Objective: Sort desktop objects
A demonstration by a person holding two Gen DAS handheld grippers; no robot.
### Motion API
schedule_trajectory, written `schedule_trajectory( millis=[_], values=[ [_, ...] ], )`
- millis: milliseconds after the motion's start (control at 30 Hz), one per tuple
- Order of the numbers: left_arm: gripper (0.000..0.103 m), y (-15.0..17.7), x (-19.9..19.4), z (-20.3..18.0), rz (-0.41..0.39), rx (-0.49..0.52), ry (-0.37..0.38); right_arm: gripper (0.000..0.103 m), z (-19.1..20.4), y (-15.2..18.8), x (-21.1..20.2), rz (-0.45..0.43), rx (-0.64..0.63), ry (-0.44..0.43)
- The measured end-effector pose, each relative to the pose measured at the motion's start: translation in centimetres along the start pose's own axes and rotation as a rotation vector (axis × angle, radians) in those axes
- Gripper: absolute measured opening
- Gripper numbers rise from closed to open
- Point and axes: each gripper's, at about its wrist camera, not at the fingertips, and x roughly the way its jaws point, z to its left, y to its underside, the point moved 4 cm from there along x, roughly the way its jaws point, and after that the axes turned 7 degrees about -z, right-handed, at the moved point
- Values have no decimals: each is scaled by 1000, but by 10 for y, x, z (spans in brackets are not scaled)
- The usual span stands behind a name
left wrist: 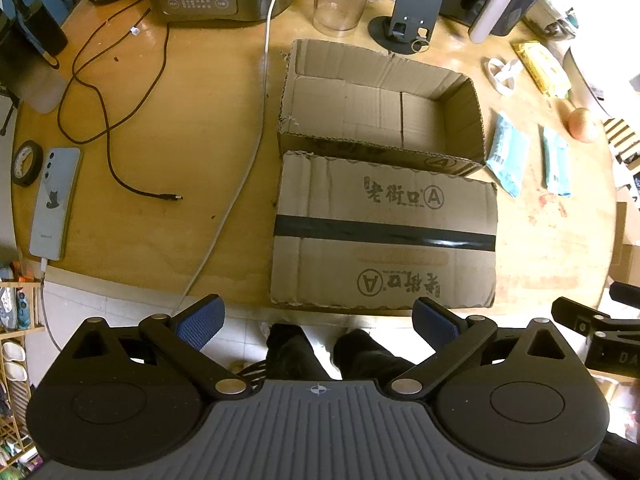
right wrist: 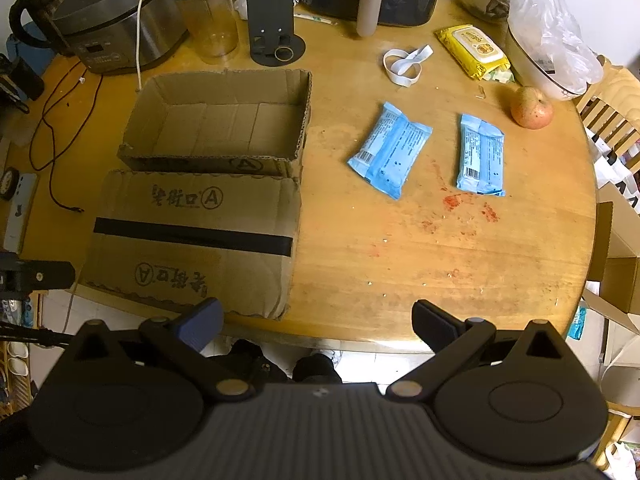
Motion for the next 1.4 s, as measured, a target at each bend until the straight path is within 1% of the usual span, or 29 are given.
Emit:
schedule_trajectory(
  millis=[267, 467, 633, 700, 833, 933, 1067, 1167, 1400],
  values=[
    [103, 0, 1, 6, 11, -8, -6, 103, 1, -1, 2, 10, 0, -2],
    [103, -10, 4, 0, 12, -13, 0, 103, 4, -3, 3, 17, -5, 7],
    [103, -12, 2, -4, 10, -12, 6, 103, 6, -5, 3, 23, -4, 18],
    [103, -8, 3, 1, 5, -13, 10, 103, 11, -7, 2, 22, -8, 26],
    [103, -14, 6, 3, 8, -31, 9, 103, 19, -8, -1, 21, -10, 40],
    [103, -8, 3, 14, 5, -36, 19, 103, 24, -8, -2, 25, 1, 45],
    [103, -12, 5, 16, 10, -26, 26, 103, 33, -7, -1, 37, 12, 48],
    [103, -6, 3, 23, 9, -9, 32, 103, 42, -7, -3, 39, 14, 48],
    [103, -10, 3, 24, 8, 27, 41, 103, 50, -10, -10, 11, 40, 63]
  ],
)
